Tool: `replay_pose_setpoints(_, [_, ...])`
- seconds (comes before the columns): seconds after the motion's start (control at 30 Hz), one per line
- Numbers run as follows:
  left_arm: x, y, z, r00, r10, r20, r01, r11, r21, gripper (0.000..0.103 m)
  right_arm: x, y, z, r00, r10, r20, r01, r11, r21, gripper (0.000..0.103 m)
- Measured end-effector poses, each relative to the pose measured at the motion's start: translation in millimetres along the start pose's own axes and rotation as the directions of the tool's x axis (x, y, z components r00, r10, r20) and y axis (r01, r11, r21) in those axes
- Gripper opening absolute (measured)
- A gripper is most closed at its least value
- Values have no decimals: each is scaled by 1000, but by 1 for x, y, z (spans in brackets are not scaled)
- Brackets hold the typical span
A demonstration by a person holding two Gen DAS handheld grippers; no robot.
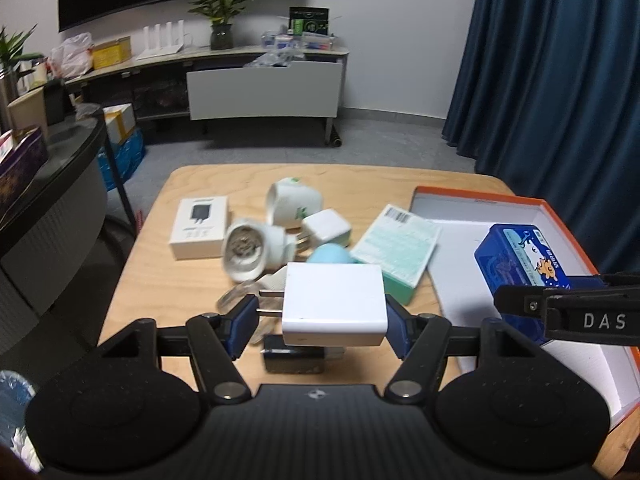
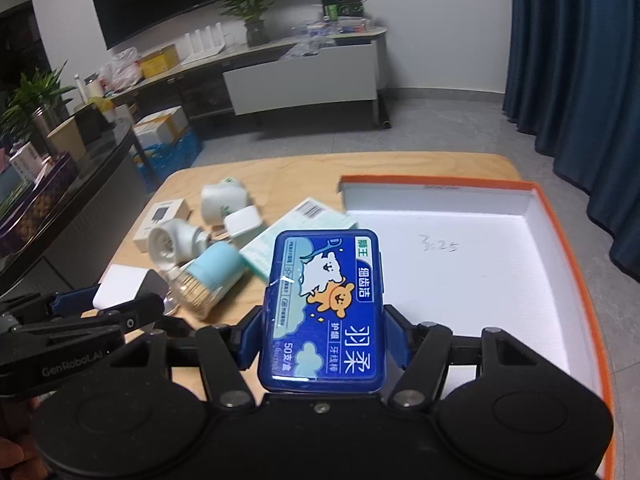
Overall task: Organize rigid objects
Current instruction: 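Carry white charger with left tool while right tool carries blue tin to orange-rimmed box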
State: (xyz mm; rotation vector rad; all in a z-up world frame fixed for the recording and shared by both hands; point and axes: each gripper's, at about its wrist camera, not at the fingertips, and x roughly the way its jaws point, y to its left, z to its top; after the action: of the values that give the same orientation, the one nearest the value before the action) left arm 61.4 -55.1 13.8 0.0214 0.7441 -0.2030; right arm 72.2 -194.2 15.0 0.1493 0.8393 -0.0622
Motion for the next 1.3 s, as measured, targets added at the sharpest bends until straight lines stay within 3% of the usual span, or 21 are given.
replay_pose_setpoints(0.67, [24,-70,27,993,-114,-12,115,992,49,66,-6,-81,9,994,-100,34,95,989,112,74])
replay_pose_setpoints(1.3, [69,-118,47,988,-147,-42,150,986,70,66,27,-127,39,989,-145,16,143,985,93,74])
